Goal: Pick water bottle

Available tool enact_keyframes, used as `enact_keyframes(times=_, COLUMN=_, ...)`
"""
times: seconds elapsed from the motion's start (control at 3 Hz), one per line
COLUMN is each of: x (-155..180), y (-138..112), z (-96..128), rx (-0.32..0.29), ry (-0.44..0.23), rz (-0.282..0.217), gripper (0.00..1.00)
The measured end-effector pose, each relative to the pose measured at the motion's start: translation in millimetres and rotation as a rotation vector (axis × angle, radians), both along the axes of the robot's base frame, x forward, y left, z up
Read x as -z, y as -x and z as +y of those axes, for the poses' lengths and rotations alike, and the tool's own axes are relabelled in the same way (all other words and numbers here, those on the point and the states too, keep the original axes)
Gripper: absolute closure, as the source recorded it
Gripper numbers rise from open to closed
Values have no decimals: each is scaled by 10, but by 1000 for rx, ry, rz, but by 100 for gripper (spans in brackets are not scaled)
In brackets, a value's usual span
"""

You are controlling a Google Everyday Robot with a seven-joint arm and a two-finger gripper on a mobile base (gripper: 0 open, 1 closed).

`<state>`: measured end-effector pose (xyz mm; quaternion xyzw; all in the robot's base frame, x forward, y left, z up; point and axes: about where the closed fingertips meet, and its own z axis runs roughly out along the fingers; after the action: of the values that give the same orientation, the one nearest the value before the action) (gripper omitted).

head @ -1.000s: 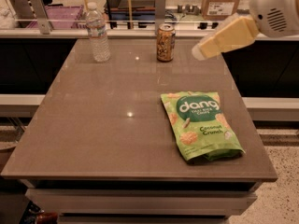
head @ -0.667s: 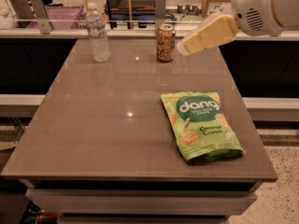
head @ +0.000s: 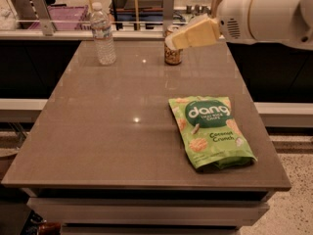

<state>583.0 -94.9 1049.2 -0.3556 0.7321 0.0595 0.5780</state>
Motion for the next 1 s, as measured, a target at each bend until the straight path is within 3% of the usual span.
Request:
enact_keyframes(times=0.67, x=81, y=-505, z=223, rx=-36, ry=-131, rz=-47, gripper=0)
enact_keyframes(times=1.0, x=98, y=-741, z=452, rx=-84, ry=-173, rz=-44, gripper=0)
